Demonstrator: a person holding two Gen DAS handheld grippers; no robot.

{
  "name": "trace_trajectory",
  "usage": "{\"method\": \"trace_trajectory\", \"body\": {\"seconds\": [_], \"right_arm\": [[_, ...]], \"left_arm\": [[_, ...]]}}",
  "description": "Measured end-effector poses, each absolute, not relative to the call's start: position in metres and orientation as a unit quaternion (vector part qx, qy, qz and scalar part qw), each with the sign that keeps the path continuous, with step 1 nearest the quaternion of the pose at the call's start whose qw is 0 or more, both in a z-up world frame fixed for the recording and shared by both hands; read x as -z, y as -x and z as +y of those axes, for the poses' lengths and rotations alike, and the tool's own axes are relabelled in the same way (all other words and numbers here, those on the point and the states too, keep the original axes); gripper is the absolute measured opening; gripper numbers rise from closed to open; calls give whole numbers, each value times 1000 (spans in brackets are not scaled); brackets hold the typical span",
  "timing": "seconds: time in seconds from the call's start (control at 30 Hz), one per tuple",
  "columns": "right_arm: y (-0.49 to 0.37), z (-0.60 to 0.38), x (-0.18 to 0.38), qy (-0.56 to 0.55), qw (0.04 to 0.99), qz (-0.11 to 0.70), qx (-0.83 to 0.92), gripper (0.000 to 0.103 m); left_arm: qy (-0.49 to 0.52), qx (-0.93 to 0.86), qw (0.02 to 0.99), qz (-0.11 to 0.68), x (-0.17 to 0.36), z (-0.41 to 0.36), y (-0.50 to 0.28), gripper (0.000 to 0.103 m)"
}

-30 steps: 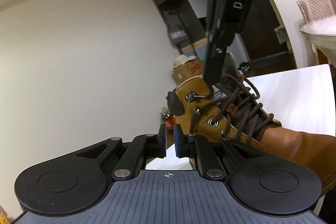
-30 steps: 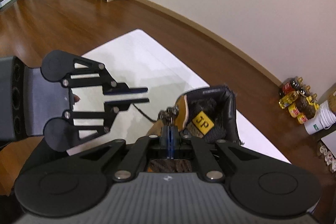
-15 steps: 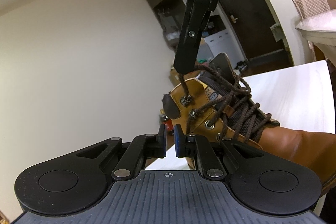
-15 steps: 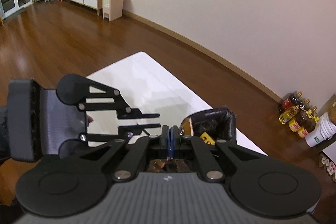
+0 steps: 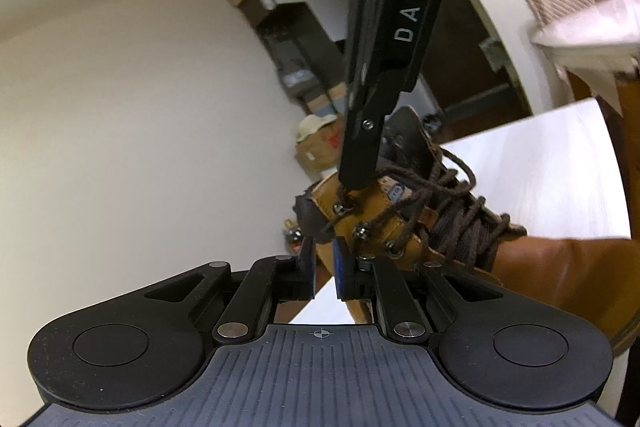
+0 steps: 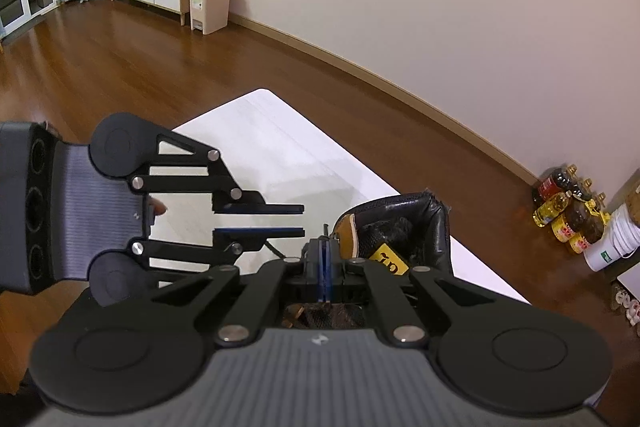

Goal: Lace up shoes with both hands

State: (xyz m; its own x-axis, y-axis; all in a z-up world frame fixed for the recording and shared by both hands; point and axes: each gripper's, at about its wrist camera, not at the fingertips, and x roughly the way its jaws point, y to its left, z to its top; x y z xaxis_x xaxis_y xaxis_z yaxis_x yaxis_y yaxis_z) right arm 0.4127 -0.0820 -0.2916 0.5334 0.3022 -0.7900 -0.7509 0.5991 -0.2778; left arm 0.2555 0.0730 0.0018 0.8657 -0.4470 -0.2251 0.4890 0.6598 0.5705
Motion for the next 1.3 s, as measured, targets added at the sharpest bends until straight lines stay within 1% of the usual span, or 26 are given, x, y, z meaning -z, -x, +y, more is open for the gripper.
{"method": "trace_trajectory", "body": {"seconds": [0.2, 0.5, 0.57, 0.63, 0.8, 1.0, 1.07, 1.13, 1.2, 1.23, 1.3], "right_arm": [[-414, -88, 295, 310, 820, 358, -321, 2], [-415, -95, 295, 306, 826, 344, -325, 2], [-415, -96, 296, 304, 827, 342, -325, 2], [-415, -96, 296, 304, 827, 341, -328, 2], [-411, -98, 296, 300, 831, 333, -329, 2], [-404, -106, 299, 287, 837, 331, -329, 5], [-402, -108, 302, 289, 837, 329, -329, 6], [-401, -108, 303, 293, 839, 323, -325, 5], [-401, -107, 304, 296, 840, 319, -324, 6], [-400, -106, 305, 298, 840, 318, -325, 11], [-399, -105, 306, 303, 839, 314, -325, 13]], "left_arm": [[-390, 265, 882, 14, 2, 66, -262, 13], [-451, 282, 847, -7, 5, 62, -266, 13], [-467, 289, 836, -11, 7, 61, -265, 11], [-479, 298, 826, -10, 8, 59, -266, 2], [-451, 299, 840, 29, 6, 55, -272, 0], [-420, 263, 866, 71, 24, 75, -274, 0], [-410, 265, 870, 66, 24, 81, -270, 1], [-408, 268, 871, 53, 21, 82, -265, 5], [-415, 266, 869, 45, 19, 80, -263, 5], [-420, 265, 867, 42, 19, 79, -263, 5], [-421, 264, 867, 38, 20, 77, -262, 5]]}}
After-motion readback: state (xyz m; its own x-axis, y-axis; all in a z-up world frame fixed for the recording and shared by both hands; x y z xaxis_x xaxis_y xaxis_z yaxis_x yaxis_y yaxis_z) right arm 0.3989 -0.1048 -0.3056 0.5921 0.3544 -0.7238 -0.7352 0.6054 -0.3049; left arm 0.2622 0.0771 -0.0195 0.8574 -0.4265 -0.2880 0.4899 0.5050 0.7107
